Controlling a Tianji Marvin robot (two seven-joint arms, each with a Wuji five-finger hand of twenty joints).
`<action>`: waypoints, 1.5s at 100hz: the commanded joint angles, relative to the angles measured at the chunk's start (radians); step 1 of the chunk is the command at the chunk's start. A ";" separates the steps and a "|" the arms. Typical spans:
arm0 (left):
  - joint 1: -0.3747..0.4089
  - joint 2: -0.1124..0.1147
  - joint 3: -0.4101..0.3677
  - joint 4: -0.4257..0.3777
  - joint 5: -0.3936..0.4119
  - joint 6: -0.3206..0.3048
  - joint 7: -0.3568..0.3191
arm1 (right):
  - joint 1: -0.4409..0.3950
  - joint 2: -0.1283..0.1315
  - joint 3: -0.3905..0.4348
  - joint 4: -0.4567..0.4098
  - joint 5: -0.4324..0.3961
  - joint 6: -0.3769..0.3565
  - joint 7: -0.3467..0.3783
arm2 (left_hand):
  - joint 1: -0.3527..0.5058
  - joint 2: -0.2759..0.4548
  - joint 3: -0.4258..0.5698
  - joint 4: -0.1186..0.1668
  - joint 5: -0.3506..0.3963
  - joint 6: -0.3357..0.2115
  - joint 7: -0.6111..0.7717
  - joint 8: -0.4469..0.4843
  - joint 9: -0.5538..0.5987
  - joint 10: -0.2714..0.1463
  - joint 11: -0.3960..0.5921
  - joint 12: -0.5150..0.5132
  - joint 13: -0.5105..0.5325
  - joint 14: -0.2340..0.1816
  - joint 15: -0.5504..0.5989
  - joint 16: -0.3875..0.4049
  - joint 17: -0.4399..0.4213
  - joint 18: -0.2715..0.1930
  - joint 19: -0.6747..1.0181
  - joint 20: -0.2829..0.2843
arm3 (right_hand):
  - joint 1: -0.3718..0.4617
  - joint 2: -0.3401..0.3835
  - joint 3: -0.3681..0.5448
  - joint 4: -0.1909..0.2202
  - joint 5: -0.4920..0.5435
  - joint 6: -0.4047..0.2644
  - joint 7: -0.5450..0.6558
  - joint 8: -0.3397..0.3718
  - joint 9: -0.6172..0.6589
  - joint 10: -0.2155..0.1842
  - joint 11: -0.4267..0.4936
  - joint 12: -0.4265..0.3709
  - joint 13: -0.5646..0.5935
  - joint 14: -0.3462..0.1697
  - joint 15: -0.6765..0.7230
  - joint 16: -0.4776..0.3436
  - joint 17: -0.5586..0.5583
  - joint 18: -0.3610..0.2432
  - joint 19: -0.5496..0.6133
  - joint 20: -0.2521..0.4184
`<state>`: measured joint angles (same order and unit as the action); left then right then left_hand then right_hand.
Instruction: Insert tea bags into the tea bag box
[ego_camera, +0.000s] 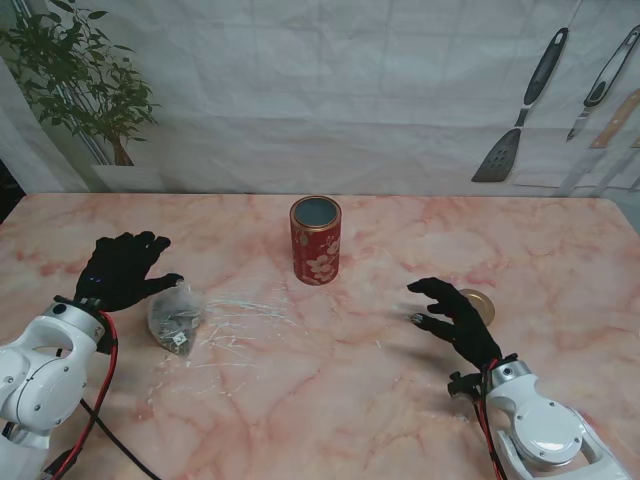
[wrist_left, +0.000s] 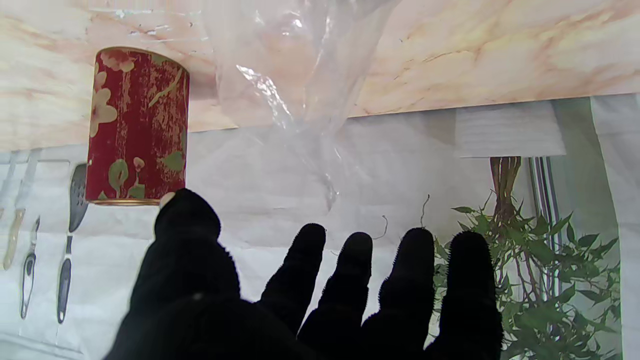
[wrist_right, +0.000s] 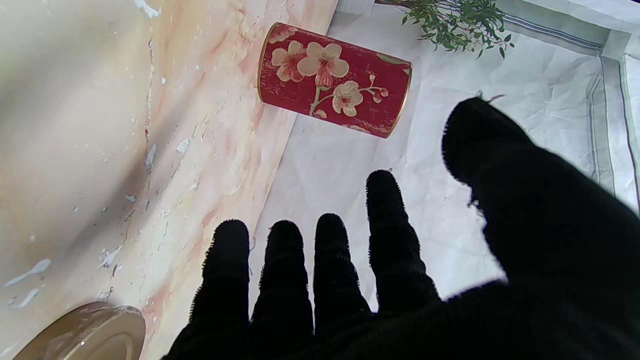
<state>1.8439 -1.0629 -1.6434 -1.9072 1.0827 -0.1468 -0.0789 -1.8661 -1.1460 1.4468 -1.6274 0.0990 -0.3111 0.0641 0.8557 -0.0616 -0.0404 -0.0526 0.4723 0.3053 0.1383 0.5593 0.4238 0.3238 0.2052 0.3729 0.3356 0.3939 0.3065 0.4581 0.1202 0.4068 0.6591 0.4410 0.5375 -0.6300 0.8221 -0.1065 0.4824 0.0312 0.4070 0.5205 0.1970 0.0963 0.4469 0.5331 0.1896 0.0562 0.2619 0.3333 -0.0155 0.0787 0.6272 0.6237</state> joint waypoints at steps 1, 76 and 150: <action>-0.001 0.006 -0.008 -0.019 -0.005 0.000 -0.032 | -0.003 0.000 -0.001 0.002 0.001 -0.010 0.012 | 0.029 -0.023 0.015 0.019 -0.017 -0.003 -0.008 -0.007 -0.019 -0.013 -0.013 -0.021 -0.008 -0.016 -0.069 -0.020 0.002 -0.003 -0.038 -0.031 | 0.007 0.003 -0.016 0.022 -0.008 -0.013 -0.007 0.008 -0.037 -0.028 0.013 -0.002 -0.022 -0.044 0.016 0.008 -0.012 -0.052 -0.025 0.016; 0.004 -0.012 0.020 0.046 -0.080 -0.174 0.163 | 0.000 0.002 0.004 0.002 -0.024 0.005 0.014 | -0.132 -0.006 0.015 0.028 -0.079 -0.047 -0.035 -0.059 -0.060 -0.039 -0.046 -0.058 -0.058 -0.053 -0.117 -0.085 -0.028 -0.011 -0.132 -0.129 | 0.012 -0.010 -0.004 0.021 -0.017 -0.019 -0.007 0.007 -0.037 -0.031 0.001 -0.006 -0.028 -0.046 0.017 0.007 -0.014 -0.061 -0.035 0.019; -0.045 -0.032 0.199 0.180 -0.173 -0.234 0.313 | 0.013 0.010 -0.001 0.012 -0.070 0.014 0.030 | -0.117 -0.012 0.018 0.026 -0.064 -0.040 -0.022 -0.061 -0.054 -0.038 -0.038 -0.053 -0.048 -0.058 -0.110 -0.083 -0.017 -0.026 -0.106 -0.130 | 0.001 -0.024 0.004 0.020 -0.041 -0.027 -0.011 0.006 -0.040 -0.031 -0.023 -0.008 -0.039 -0.047 0.015 0.006 -0.019 -0.071 -0.050 0.022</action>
<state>1.7975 -1.0860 -1.4552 -1.7339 0.9189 -0.3767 0.2420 -1.8532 -1.1372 1.4478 -1.6158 0.0358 -0.2970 0.0809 0.7559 -0.0994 -0.0317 -0.0521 0.4177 0.2674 0.1141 0.5037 0.3835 0.2972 0.1778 0.3338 0.2966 0.3555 0.2422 0.3932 0.1090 0.3923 0.5714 0.3252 0.5378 -0.6305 0.8221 -0.1065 0.4605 0.0313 0.4026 0.5205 0.1968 0.0919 0.4378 0.5330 0.1791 0.0561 0.2716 0.3334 -0.0242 0.0660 0.6025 0.6336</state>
